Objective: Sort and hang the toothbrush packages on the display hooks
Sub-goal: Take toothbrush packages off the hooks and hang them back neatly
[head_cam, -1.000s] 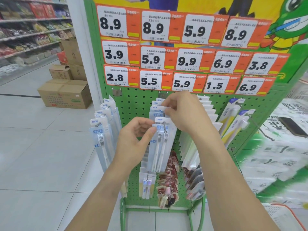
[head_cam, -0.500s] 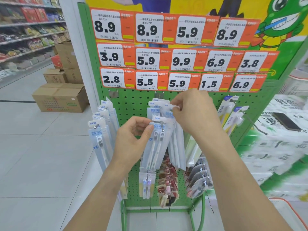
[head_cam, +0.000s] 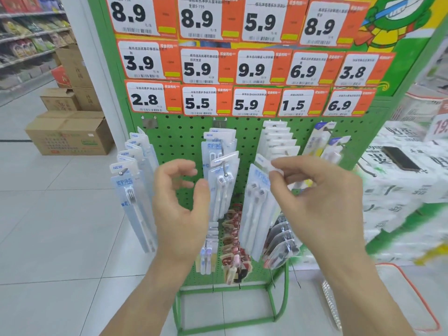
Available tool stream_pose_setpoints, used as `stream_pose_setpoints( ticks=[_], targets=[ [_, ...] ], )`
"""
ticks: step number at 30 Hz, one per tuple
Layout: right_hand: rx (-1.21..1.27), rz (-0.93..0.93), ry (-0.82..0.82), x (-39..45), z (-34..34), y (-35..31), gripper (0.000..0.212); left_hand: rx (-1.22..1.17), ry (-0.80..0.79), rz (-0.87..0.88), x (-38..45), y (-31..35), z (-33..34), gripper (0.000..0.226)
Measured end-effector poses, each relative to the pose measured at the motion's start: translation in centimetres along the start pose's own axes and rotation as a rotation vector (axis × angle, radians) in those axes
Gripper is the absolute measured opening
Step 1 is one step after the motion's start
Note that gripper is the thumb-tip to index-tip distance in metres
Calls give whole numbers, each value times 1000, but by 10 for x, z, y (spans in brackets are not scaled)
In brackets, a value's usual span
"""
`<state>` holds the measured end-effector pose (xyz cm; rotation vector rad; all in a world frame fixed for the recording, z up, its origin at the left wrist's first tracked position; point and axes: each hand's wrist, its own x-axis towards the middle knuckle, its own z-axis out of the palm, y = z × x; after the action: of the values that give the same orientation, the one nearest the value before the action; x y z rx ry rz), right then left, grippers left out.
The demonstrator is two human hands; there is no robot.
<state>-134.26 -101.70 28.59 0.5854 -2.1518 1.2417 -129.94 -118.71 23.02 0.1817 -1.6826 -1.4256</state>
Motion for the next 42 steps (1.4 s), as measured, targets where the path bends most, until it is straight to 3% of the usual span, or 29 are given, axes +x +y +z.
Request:
stream_pose_setpoints(
  ticks=[3,9,14,18,21,24,28,37,42],
  targets=[
    [253,170,-9,-23,0,9,22,-19,-89,56,-35,3,-2,23],
    [513,395,-131,-48,11,21,24,-36,-330,-396,-77,-9,-8,51],
    [692,488,-237,-60,29,23,12,-289,-519,-656,-67,-11,-27,33],
    [814,528,-457,-81,44,31,47,-280,-437,-682,-69,-6,-34,29],
    [788,581,-603,-98,55,35,38,-299,-345,-766,-72,-13,-38,27],
    [836,711,-541,-105,61,36,24,-313,-377,-834,-77,-21,-43,22],
    [969,898,-490,-105,66,37,27,-333,-503,-903,-86,-30,-50,30],
    [924,889,-572,-100,64,48,30,-210,-579,-959,-89,-35,-54,20],
    [913,913,-473,-95,61,51,30,-123,-767,-995,-97,-39,-56,38]
  ],
)
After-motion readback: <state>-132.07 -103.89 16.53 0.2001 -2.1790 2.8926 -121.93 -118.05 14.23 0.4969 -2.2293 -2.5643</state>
